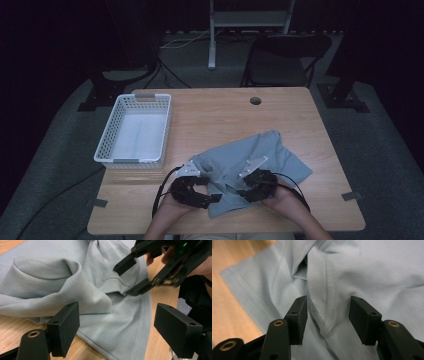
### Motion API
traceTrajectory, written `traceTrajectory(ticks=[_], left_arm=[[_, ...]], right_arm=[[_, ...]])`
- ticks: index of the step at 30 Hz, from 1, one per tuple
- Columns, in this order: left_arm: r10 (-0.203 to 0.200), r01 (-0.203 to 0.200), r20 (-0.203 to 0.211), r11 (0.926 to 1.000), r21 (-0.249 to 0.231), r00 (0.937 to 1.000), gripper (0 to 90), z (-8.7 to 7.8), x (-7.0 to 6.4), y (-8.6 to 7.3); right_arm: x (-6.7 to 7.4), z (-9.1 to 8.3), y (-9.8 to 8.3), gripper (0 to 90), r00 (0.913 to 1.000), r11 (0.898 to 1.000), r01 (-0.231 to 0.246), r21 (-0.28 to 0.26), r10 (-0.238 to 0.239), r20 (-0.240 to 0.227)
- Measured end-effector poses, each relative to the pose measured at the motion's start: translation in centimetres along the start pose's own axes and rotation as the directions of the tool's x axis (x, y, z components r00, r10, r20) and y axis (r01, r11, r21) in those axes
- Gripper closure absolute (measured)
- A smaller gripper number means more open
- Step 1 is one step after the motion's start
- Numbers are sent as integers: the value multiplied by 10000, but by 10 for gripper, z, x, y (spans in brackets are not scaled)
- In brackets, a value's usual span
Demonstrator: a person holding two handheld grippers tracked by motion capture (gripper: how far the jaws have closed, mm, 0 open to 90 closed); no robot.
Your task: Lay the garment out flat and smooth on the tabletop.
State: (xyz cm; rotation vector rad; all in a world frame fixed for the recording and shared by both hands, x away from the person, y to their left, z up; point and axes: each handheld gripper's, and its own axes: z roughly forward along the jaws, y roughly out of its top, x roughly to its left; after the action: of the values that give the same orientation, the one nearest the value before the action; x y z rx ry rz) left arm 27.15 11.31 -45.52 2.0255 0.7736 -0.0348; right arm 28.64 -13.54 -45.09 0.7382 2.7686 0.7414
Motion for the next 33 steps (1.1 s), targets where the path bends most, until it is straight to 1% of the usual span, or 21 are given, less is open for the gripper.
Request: traceTrajectory(ticks=[1, 2, 3, 4, 5, 6, 7, 8, 12, 15, 17, 18, 19, 20, 22, 24, 26, 27, 29, 31, 33], left_arm=[[-27, 27, -5, 10000, -23, 10000, 217, 0, 0, 0], [-35, 35, 20, 10000, -30, 10000, 217, -1, 1, -1], [-35, 35, 20, 10000, -30, 10000, 217, -1, 1, -1], [-61, 61, -8, 10000, -23, 10000, 217, -1, 1, -1], [-59, 59, 5, 10000, -24, 10000, 217, -1, 1, -1], [-59, 59, 5, 10000, -24, 10000, 217, -1, 1, -1], [-47, 47, -12, 10000, -4, 10000, 217, -1, 1, -1], [-48, 48, 12, 10000, -17, 10000, 217, -1, 1, -1], [-47, 46, 32, 10000, 12, 10000, 217, 0, 1, -1], [-38, 38, 35, 10000, 34, 10000, 217, 1, 0, -1], [-50, 50, 44, 10000, 11, 10000, 217, 0, 0, -1], [-50, 50, 44, 10000, 11, 10000, 217, 0, 0, -1], [-50, 50, 44, 10000, 11, 10000, 217, 0, 0, -1], [-10, 10, 23, 10000, -2, 10000, 217, 0, 1, -1], [-33, 33, 44, 10000, 20, 10000, 217, 0, 1, -1], [-21, 21, 53, 10000, 27, 10000, 217, 1, 1, -1], [-31, 30, 75, 10000, 37, 10000, 217, 1, 1, -1], [-33, 33, 67, 10000, 37, 10000, 217, 1, 1, -1], [-41, 41, 64, 10000, 51, 10000, 217, 1, 1, -1], [-53, 53, 79, 10000, 48, 10000, 217, 2, 1, -2], [-40, 40, 78, 10000, 68, 10000, 217, 2, 1, -2]], right_arm=[[1, 2, 0, 485, 10000, 10000, 33, 73, -33, 13], [2, 8, 1, 569, 9997, 9998, 151, 153, -153, 173], [2, 10, 0, 641, 9997, 9997, 125, 204, -128, 183], [1, 11, 0, 681, 9998, 9997, 117, 202, -119, 126], [0, 10, 0, 735, 9998, 9999, 47, 128, -50, 198], [0, 10, 0, 735, 9998, 9999, 47, 128, -50, 198], [-2, 8, -1, 758, 9998, 10000, -63, 58, 62, 179], [-5, 3, -1, 775, 9998, 9997, -223, -108, 223, 10], [-12, -12, 1, 786, 9989, 9980, -436, -453, 428, -163], [-21, -24, 3, 786, 9965, 9932, -762, -879, 728, -414], [-27, -31, 3, 786, 9952, 9894, -918, -1125, 872, -452], [-27, -31, 3, 786, 9952, 9894, -918, -1125, 872, -452], [-30, -34, 4, 786, 9941, 9863, -1037, -1286, 986, -454], [-30, -34, 4, 786, 9941, 9863, -1037, -1286, 986, -454], [-49, -46, 6, 784, 9873, 9728, -1585, -1692, 1543, -379], [-61, -49, 7, 783, 9819, 9658, -1890, -1773, 1834, -477], [-71, -50, 9, 780, 9771, 9604, -2127, -1798, 2075, -475], [-77, -50, 10, 779, 9730, 9568, -2301, -1776, 2231, -586], [-88, -50, 12, 778, 9671, 9500, -2542, -1814, 2482, -553], [-100, -49, 13, 778, 9581, 9407, -2864, -1819, 2795, -629], [-111, -47, 15, 777, 9503, 9340, -3112, -1757, 3044, -646]])
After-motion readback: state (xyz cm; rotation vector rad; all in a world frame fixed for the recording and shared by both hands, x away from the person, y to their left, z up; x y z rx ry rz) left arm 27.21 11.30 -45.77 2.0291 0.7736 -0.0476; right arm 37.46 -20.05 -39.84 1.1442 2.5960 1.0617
